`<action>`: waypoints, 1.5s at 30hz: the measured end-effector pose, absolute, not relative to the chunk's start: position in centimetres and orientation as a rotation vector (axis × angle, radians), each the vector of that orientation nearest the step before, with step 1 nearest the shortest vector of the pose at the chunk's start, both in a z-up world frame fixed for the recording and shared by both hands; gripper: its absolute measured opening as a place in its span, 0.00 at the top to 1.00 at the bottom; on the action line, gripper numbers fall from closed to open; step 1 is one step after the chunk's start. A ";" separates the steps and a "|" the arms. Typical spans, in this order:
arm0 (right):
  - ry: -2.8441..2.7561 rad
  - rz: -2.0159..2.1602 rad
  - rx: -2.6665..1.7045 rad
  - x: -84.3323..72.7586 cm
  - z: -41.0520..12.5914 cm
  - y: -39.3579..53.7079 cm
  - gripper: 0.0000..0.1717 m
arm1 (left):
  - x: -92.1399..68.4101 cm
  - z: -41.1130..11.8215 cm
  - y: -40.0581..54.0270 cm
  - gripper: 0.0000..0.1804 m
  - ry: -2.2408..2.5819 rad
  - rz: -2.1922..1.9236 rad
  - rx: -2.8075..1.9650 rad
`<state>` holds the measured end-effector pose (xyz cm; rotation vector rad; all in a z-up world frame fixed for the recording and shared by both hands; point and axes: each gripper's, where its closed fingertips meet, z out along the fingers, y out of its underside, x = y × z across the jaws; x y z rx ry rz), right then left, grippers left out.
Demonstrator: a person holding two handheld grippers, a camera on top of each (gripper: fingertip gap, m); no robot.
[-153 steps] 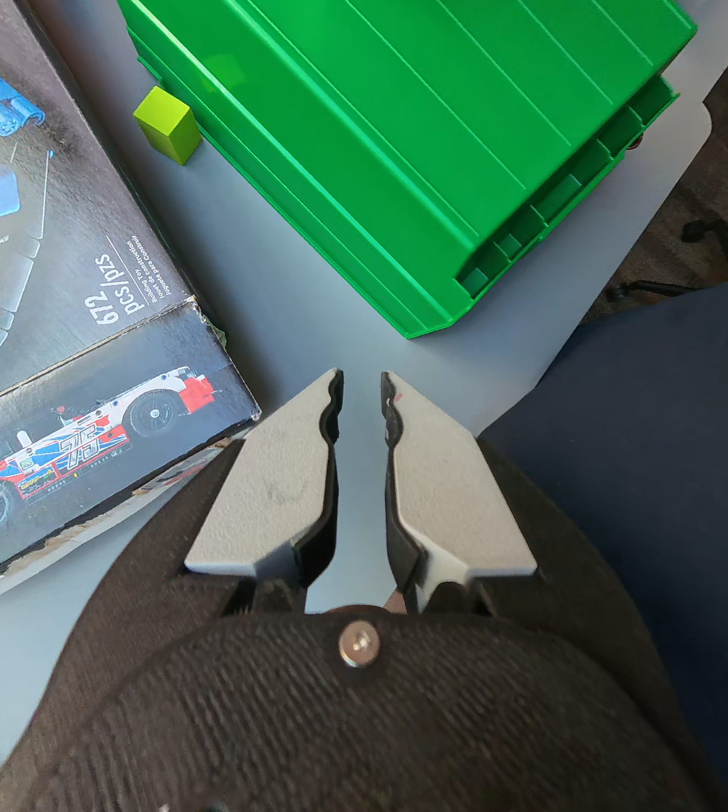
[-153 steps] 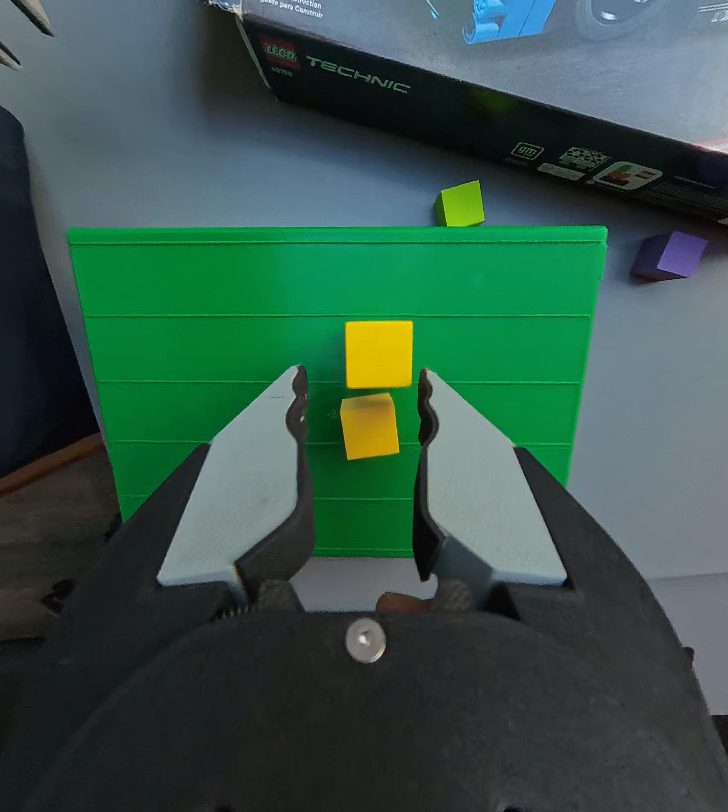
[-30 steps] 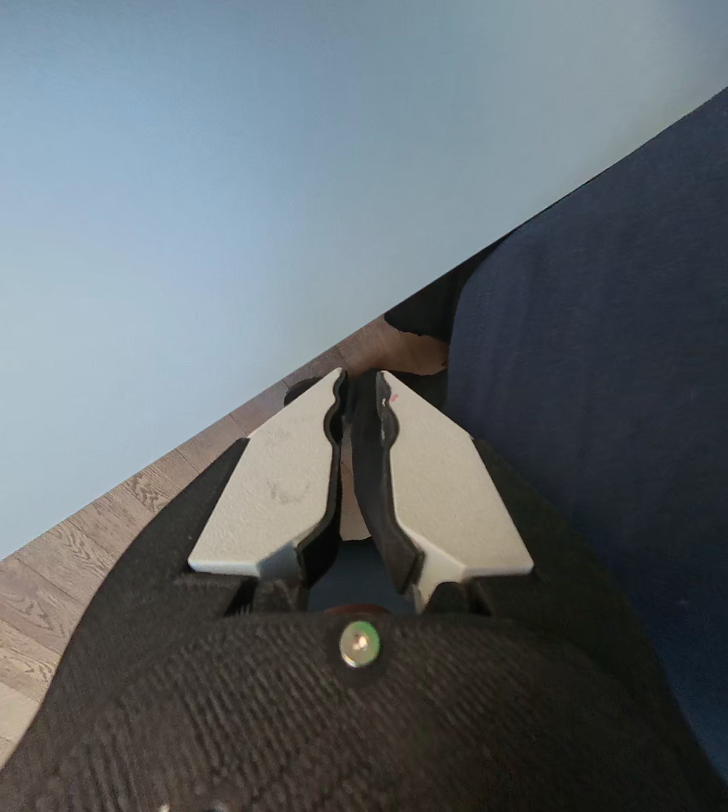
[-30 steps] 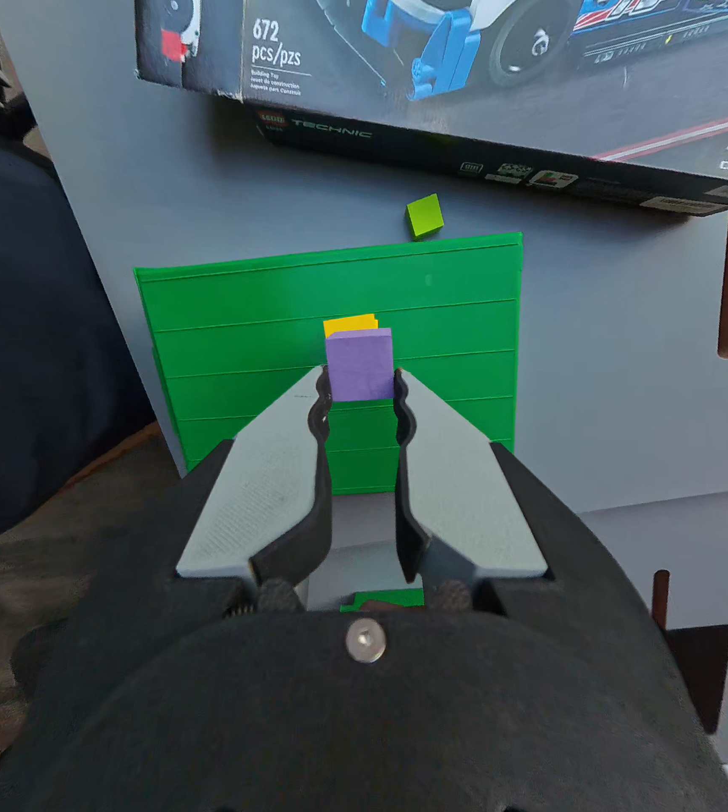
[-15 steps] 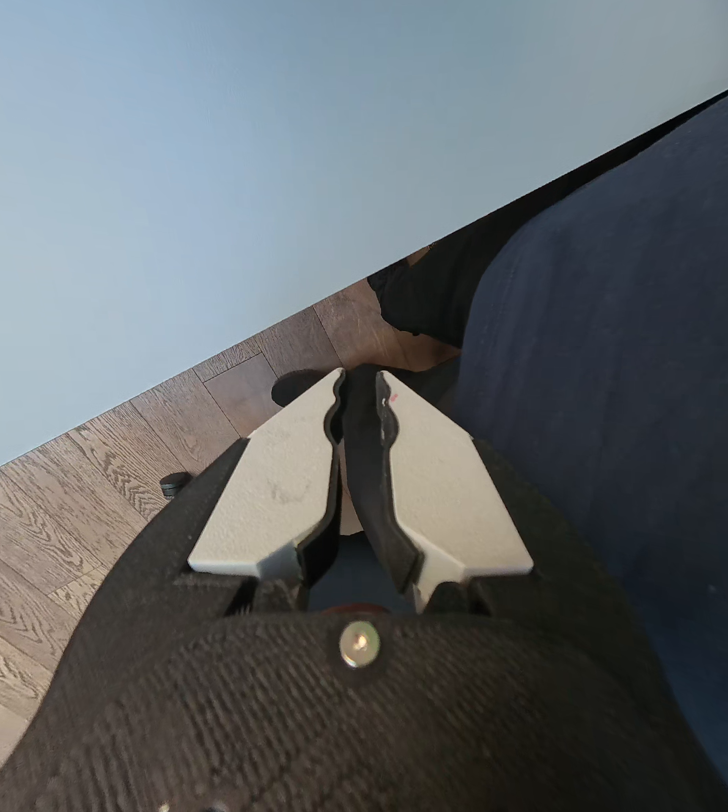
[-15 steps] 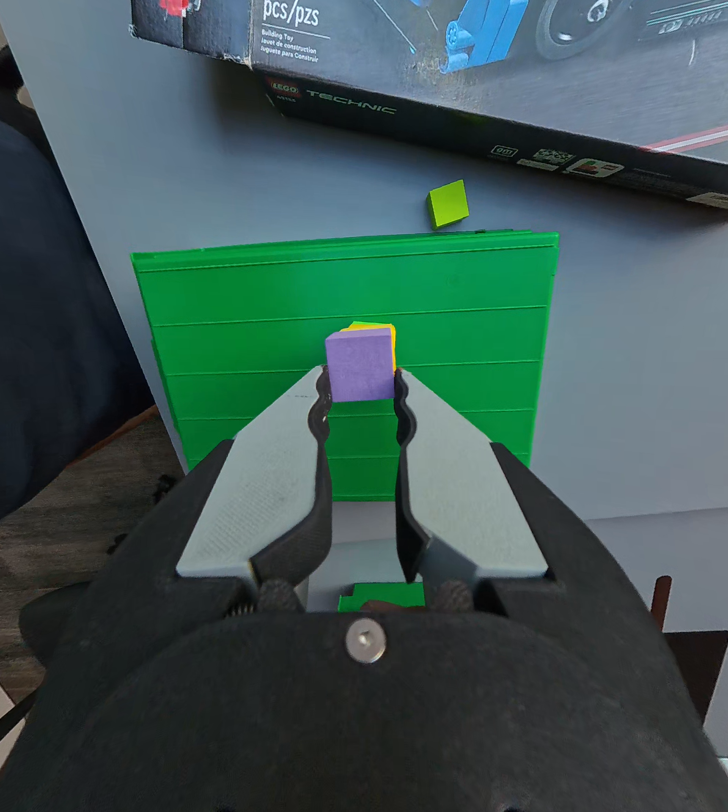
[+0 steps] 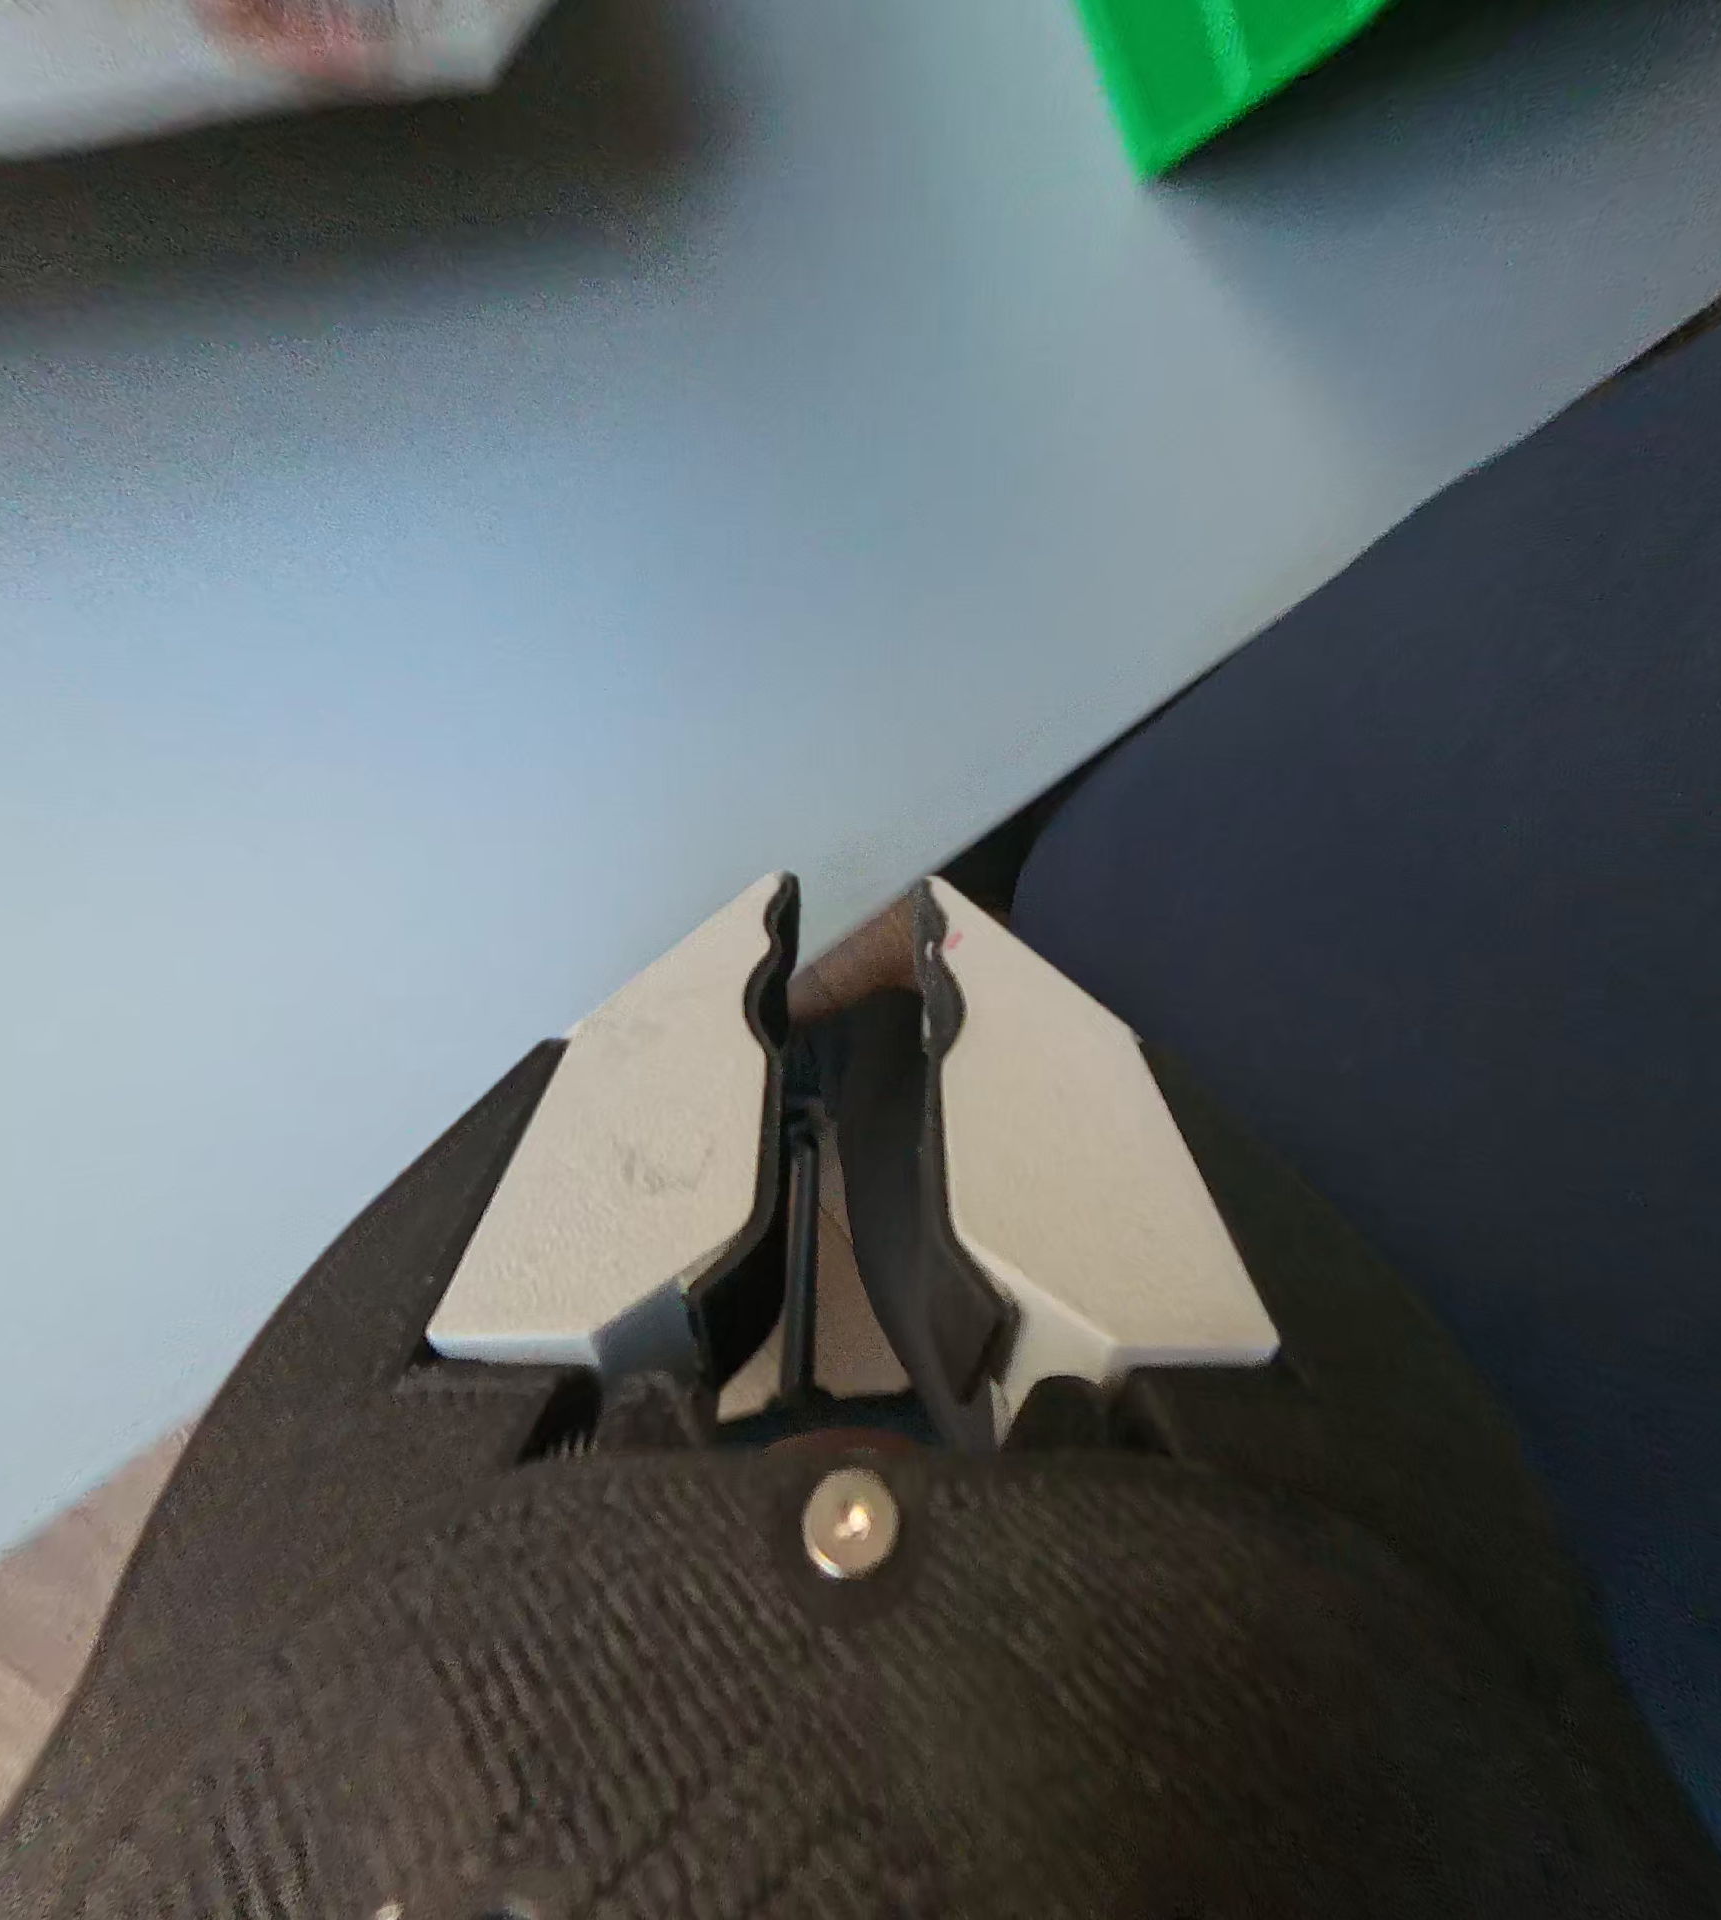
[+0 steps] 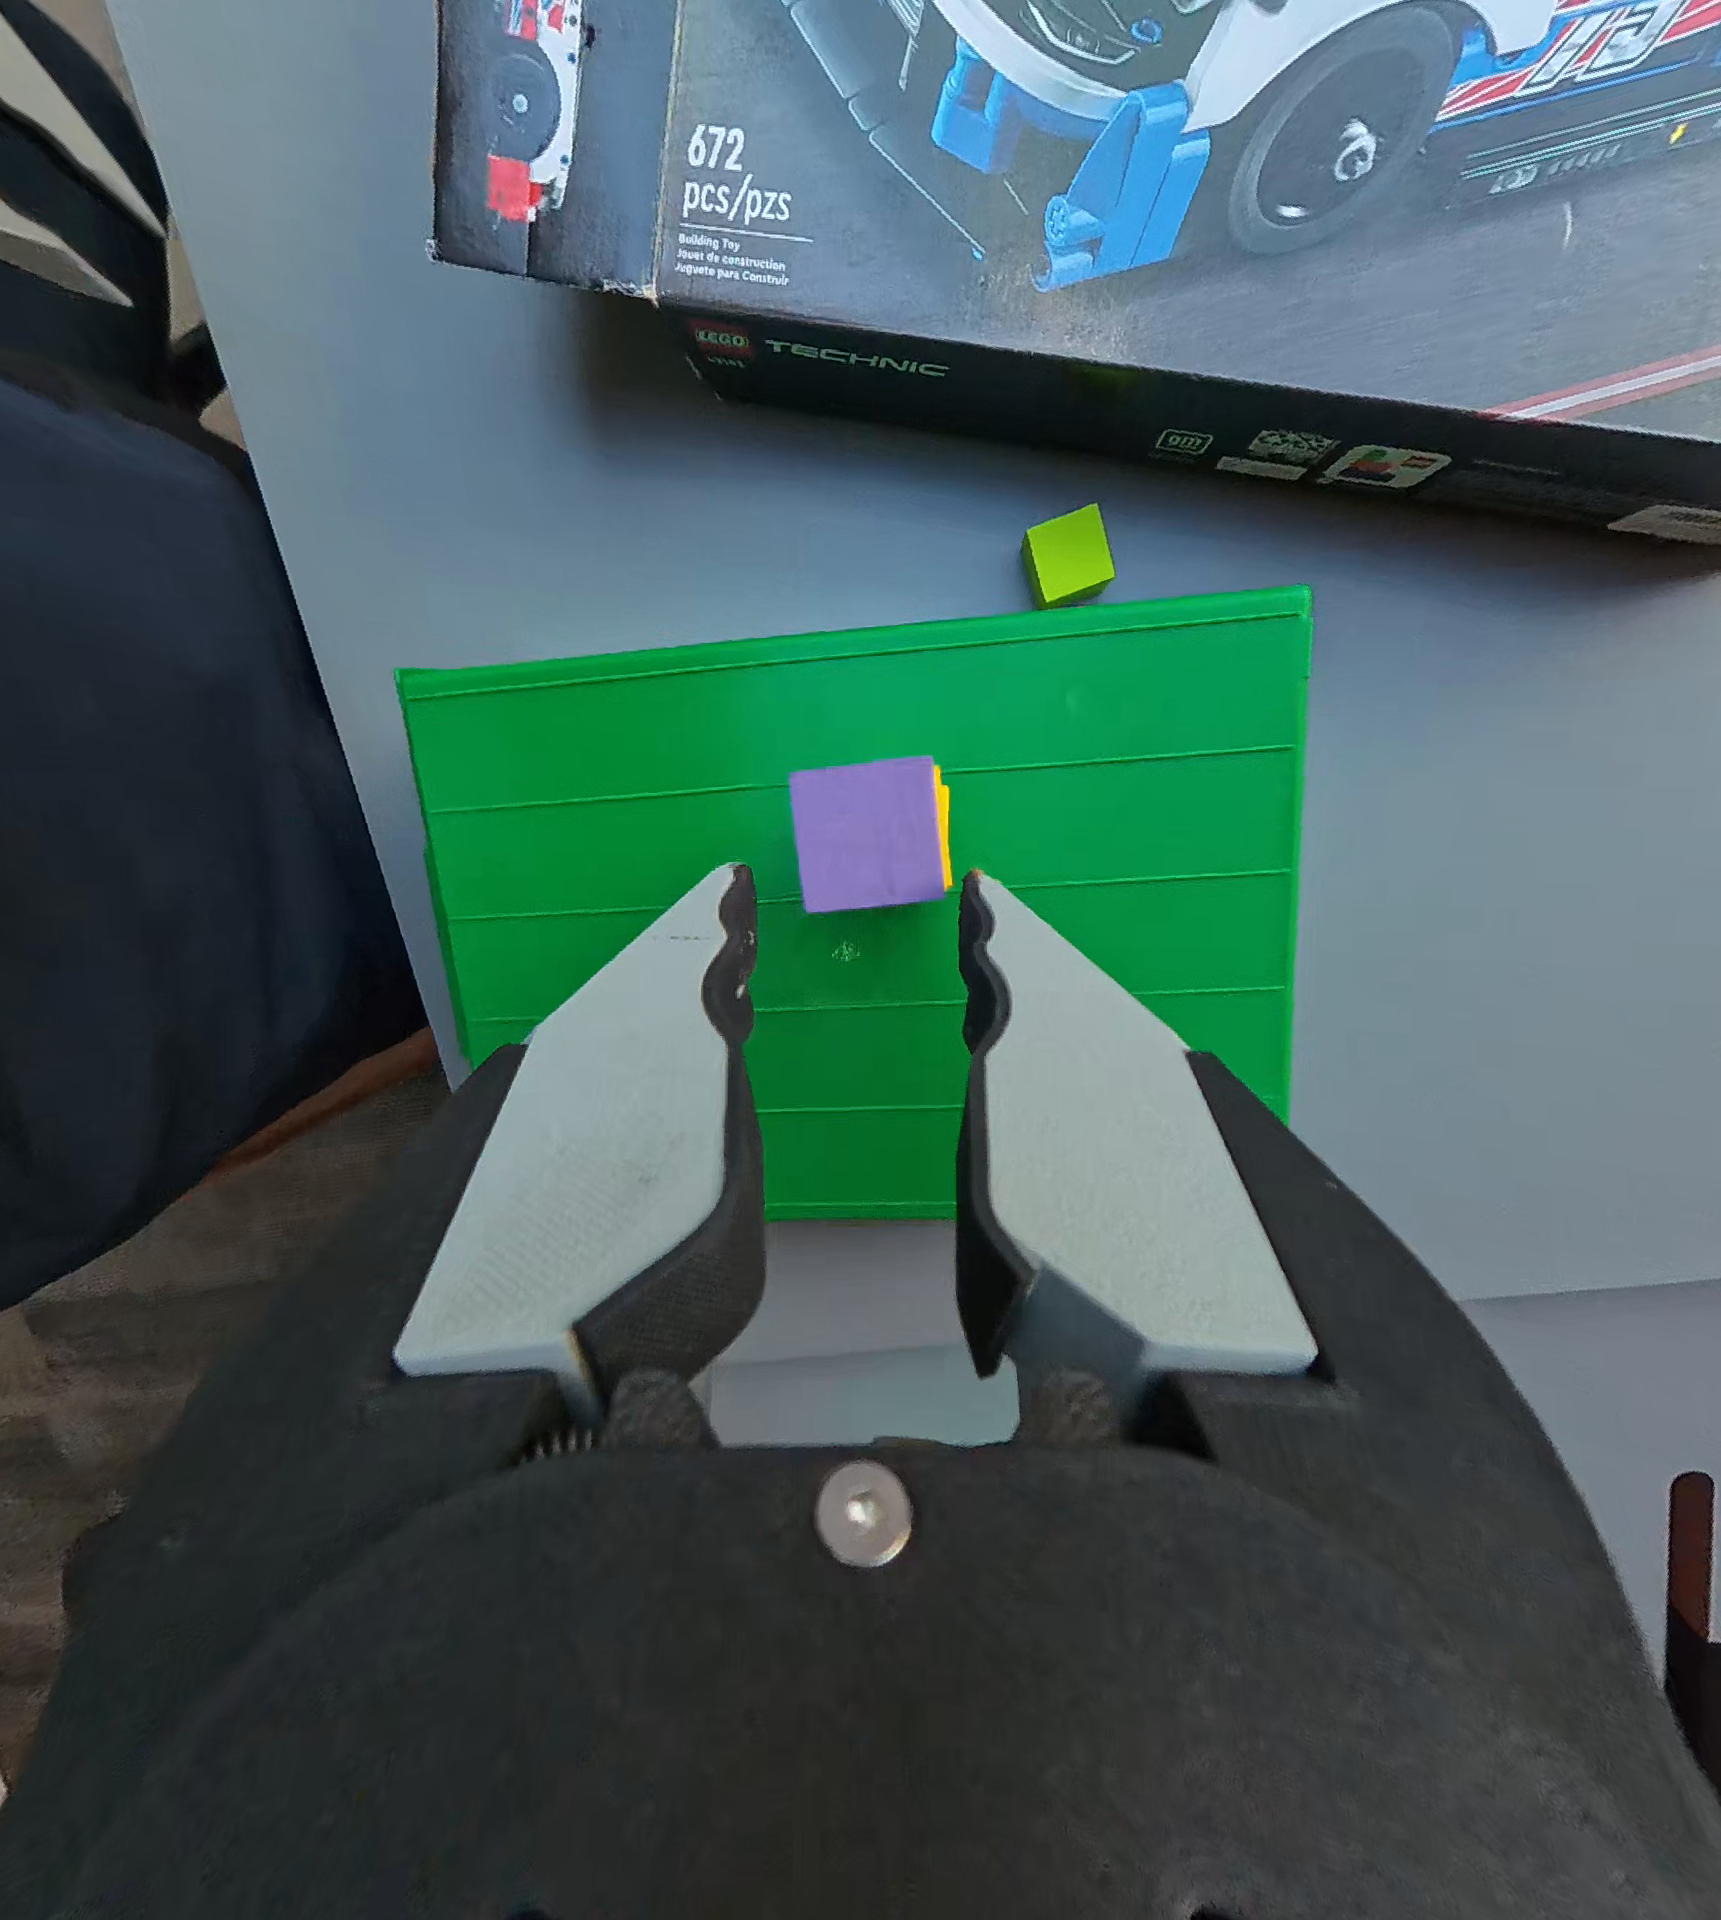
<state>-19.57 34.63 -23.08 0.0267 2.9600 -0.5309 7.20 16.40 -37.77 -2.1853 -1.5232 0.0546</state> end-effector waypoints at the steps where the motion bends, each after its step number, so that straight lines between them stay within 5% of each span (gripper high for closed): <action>1: 2.952 -0.559 0.039 -19.6 -22.7 34.8 0.78 | 5.6 -36.5 16.8 0.89 -1.478 0.085 -2.176; 10: 2.859 -0.922 0.199 -20.8 -18.2 37.9 0.79 | -12.8 -27.5 22.8 0.82 -1.044 0.314 -2.278; 19: 2.804 -1.073 0.390 -20.6 -17.8 43.4 0.80 | -24.0 -34.5 26.0 0.74 -0.761 0.254 -2.741; 27: 2.762 -1.088 0.584 -19.7 -19.0 48.4 0.81 | -24.6 -38.9 26.4 0.78 -0.518 0.179 -3.057; 38: 2.752 -1.120 0.651 -18.8 -18.6 50.2 0.82 | -25.7 -40.7 25.9 0.85 -0.499 0.173 -3.115; 45: 2.756 -1.140 0.630 -18.6 -17.9 49.6 0.82 | -25.7 -40.8 25.8 0.74 -0.480 0.252 -3.111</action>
